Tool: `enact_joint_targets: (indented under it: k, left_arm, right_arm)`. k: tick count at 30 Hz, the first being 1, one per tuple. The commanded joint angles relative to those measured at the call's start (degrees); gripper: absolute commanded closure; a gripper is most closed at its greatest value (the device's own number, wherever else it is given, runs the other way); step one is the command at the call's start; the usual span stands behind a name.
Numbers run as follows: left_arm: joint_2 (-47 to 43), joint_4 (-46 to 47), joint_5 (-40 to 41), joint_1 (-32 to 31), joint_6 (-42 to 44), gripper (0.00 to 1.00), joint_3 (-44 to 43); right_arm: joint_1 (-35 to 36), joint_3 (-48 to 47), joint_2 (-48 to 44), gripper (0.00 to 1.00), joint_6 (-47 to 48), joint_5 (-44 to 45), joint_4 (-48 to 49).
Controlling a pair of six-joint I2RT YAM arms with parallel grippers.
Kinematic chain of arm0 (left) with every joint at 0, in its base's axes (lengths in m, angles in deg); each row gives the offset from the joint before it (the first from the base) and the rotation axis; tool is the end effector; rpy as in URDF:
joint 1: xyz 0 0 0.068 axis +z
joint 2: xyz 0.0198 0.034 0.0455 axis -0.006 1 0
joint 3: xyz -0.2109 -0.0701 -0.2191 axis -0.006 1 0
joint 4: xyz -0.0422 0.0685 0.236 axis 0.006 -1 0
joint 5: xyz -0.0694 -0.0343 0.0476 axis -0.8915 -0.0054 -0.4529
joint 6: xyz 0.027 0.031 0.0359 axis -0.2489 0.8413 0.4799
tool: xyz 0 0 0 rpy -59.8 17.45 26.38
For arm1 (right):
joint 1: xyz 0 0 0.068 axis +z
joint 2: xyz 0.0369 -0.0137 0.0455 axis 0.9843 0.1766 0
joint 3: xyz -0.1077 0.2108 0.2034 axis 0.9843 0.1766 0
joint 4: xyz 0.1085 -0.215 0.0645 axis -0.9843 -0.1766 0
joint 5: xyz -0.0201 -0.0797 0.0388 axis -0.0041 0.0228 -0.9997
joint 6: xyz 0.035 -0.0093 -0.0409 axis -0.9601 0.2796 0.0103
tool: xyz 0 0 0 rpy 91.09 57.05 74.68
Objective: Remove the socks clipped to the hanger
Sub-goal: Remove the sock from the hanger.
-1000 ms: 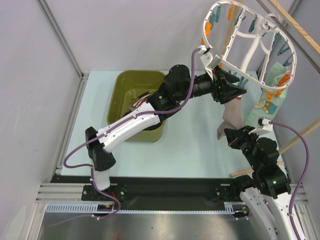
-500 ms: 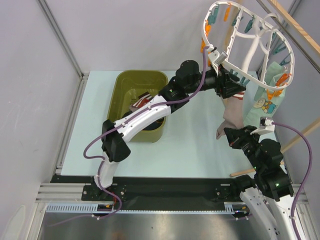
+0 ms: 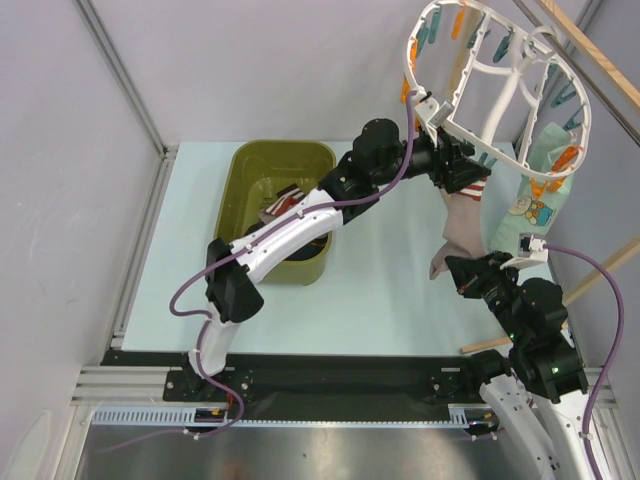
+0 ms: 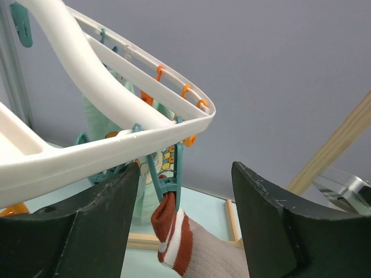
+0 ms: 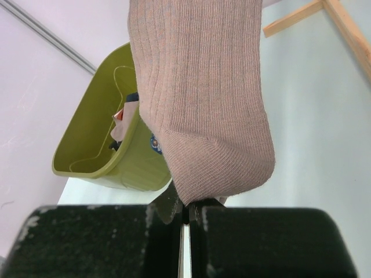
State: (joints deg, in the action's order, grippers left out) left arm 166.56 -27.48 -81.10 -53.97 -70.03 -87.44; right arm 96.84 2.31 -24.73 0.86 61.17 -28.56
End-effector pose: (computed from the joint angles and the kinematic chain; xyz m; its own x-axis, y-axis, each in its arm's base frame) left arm 0.2871 -0.4147 0.4806 -0.2151 -0.2097 -0.9538 0.9535 0.1661 -0.2516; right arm 0.0259 0.0096 0.3368 -0.2773 0.4517 -0.8480 -0.2213 0.8289 0.5138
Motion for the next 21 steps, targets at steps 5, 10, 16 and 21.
enact_joint_targets:
  k: [5,10,16,21]
  left_arm:
    - [1.64,1.55,0.98,0.63,1.38,0.3,-2.68]
    - [1.9,2.86,1.24,0.63,1.64,0.3,-2.68]
    - [2.16,3.3,2.13,0.63,2.53,0.3,-2.68]
    - [2.78,4.27,2.13,0.45,1.74,0.32,-3.03]
  right_arm:
    - [-0.23,-3.13,-0.05,1.0,-0.13,-2.42,3.14]
    - [-0.23,-3.92,0.65,1.0,0.13,-3.3,3.32]
    - [-0.23,-4.36,0.74,1.0,-0.31,-4.09,4.2]
    - [-0.23,-3.83,1.18,1.0,-0.83,-4.79,4.9]
